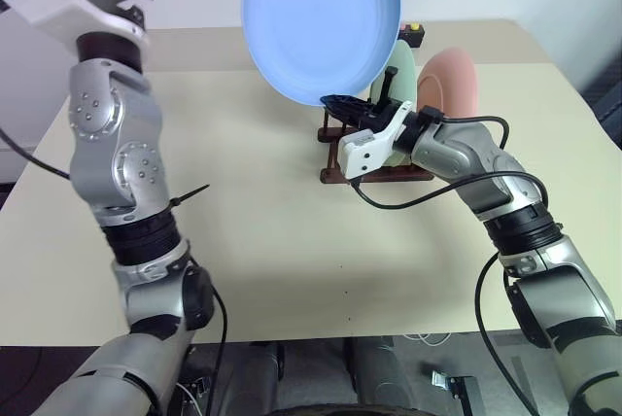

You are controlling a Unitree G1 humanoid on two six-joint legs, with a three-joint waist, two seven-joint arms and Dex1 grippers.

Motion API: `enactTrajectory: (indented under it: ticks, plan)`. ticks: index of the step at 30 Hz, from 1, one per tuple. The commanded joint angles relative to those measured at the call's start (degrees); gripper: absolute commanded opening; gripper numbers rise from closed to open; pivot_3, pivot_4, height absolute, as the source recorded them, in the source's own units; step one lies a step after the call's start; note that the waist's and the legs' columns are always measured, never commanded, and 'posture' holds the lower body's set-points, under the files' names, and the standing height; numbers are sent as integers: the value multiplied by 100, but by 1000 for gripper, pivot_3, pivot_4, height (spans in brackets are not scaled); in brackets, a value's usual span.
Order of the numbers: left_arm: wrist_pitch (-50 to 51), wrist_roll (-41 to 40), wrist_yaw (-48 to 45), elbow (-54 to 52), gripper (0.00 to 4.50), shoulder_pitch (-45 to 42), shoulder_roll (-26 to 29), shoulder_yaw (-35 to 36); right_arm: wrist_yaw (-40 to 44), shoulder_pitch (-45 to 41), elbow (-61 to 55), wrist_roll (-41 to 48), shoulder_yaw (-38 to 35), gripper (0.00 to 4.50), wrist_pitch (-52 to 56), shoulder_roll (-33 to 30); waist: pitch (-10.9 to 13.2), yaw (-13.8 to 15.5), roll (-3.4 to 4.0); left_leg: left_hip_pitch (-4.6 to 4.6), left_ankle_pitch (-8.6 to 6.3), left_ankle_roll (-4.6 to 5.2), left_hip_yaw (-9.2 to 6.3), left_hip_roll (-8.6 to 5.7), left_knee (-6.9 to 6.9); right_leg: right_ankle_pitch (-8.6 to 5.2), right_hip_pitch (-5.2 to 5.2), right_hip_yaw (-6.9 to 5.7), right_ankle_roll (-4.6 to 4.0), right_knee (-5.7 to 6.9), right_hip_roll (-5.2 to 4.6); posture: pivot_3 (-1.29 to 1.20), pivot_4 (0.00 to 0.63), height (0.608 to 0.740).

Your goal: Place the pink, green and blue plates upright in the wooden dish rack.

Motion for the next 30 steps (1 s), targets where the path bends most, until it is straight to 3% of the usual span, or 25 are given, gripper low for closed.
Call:
enactTrajectory:
  ticks: [1, 3, 7, 10, 13, 16, 23, 30]
  plan:
    - [-152, 282, -389, 325, 4458, 527, 406, -72, -66, -281, -242, 392, -202, 0, -384, -28, 0, -5, 0, 0, -1, 1, 0, 0, 0, 0, 0, 0, 0, 0, 1, 0, 150, 740]
    - [-217, 251, -696, 420, 4458, 876, 481, -216, 37, -289, -258, 639, -204, 0, -478, 6, 0, 0, 0, 0, -1, 2, -1, 0, 0, 0, 0, 0, 0, 0, 1, 0, 150, 740]
    - [-168, 123, -1141, 519, 4458, 1358, 400, -384, 605, -132, -608, 2035, -298, 0, -91, 338, 3, 26, -6, -2, -1, 2, -4, 0, 4, 1, 4, -1, -1, 0, 0, 0, 150, 740]
    - [-171, 112, -1496, 593, 4458, 1797, 303, -629, 1290, 136, -1364, 3950, -426, 0, 1087, 759, 3, 5, -5, 1, -1, 3, -5, 2, 1, 1, 6, -1, -1, 1, 0, 0, 150, 740]
    - [-166, 72, -1678, 597, 4458, 1939, 273, -726, 1589, 288, -1774, 4771, -580, 0, 1876, 919, 3, 8, -5, 2, -1, 3, -7, 2, 1, 1, 4, -1, -2, 4, 0, 0, 150, 740]
    - [-280, -31, -2225, 500, 4458, 2238, 281, -1009, 1877, 637, -2339, 6233, -755, 0, 3183, 1055, 1, 11, -4, 4, -2, 4, -9, 3, 1, 3, 6, -3, -6, 6, 1, 0, 150, 740]
    - [-611, -42, -3639, 137, 4458, 2968, 603, -1787, 1912, 1154, -2863, 7573, -1146, 0, 4736, 1139, 1, 15, -2, 4, -2, 4, -7, 3, -3, 3, 3, -1, -7, 6, 0, 0, 150, 740]
    - [-634, -59, -4262, -285, 4458, 3339, 664, -2320, 1685, 1298, -2550, 7832, -1650, 0, 5134, 1414, 1, 15, 0, 4, -3, 5, -6, 4, -1, 3, 3, -2, -8, 7, 2, 0, 150, 740]
